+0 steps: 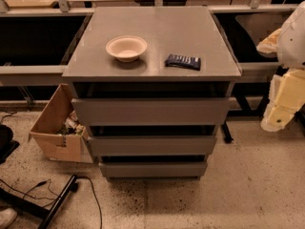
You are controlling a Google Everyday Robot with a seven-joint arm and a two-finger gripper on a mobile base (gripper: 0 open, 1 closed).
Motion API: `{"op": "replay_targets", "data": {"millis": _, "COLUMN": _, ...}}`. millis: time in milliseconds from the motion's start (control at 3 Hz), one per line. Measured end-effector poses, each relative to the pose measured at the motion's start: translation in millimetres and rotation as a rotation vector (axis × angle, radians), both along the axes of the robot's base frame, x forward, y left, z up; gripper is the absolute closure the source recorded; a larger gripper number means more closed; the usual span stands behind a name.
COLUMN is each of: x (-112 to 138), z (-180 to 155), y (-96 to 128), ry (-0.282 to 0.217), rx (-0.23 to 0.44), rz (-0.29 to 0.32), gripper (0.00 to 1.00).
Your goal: Open middle drawer
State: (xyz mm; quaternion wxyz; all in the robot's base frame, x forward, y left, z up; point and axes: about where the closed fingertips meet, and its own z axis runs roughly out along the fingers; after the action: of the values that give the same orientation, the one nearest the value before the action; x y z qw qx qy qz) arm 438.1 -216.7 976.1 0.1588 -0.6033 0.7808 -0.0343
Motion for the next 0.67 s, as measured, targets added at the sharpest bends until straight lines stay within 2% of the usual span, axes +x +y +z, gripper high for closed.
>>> {"op": "replay_targets", "data": {"millis": 333, "x": 0, "z": 0, "y": 0, "ry": 0.000, "rx": 0.000, "rz": 0.000, "gripper": 0.00}}
{"op": "replay_targets", "data": {"millis": 667, "x": 0, "z": -18, "y": 10, "ry": 0.005, "rx": 0.000, "rz": 0.002, "gripper": 0.00}}
